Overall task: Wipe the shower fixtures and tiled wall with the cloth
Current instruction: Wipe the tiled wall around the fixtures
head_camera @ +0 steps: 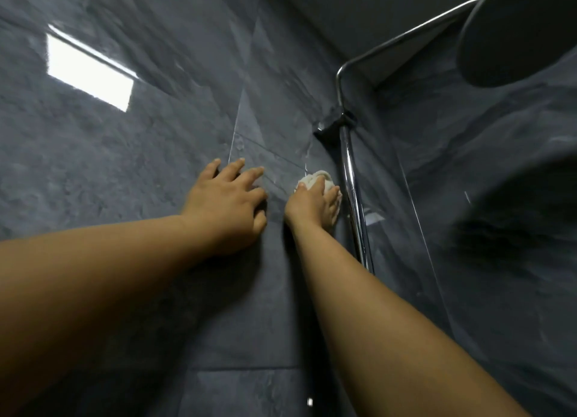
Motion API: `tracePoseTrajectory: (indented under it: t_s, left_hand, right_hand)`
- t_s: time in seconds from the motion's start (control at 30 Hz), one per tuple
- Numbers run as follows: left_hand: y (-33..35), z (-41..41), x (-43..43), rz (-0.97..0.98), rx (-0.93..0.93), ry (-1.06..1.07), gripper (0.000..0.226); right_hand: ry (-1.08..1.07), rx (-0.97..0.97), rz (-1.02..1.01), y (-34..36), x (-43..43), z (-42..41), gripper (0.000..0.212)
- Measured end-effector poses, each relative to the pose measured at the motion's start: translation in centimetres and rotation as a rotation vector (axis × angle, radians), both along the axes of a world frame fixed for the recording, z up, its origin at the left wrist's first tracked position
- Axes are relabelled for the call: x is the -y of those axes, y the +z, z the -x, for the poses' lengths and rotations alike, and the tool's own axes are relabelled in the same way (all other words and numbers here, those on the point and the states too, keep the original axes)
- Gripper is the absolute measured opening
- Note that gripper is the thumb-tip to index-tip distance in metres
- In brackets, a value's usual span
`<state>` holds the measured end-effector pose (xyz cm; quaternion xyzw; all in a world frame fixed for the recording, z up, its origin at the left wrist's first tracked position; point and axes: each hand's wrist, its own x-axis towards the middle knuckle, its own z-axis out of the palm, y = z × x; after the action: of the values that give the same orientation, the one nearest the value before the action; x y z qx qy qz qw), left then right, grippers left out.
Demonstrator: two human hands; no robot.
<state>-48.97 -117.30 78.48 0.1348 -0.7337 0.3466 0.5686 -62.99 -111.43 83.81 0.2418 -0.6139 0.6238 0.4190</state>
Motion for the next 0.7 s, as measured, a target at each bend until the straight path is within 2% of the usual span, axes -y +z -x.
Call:
tracePoseTrajectory:
  t_s: [0.17,0.3,0.5,0.6,0.7]
  left_hand:
    - [0.9,0.1,0.5,-0.052,-0.019,-0.035,0.065]
    - [1.4,-0.1,0.1,-0.051,0.01,-0.036,0.047]
    - [1.7,-0.7,0.6,-0.031,0.053,-0.019,0.05]
    - [1.8,-0.5,0.5,-0.028,0.032,-0.031,0.049]
    - [1.9,-0.6,0.4,-0.028,0.033,-0.024,0.048]
  right_hand:
    - [-0.008,-0.058,-0.046,4.6,-0.4,-0.3,0.051]
    - [-0.039,-0.125,-0.069,7.3,-0.5,0.0,0.051]
    - [-0.107,-0.254,-0.097,8.8,-0.9,0.6,0.051]
    - [-0.176,-0.435,-0.152,7.6,-0.3,0.1,0.052]
    - [-0.112,-0.626,-0.248,7.1,-1.0,0.8,0.052]
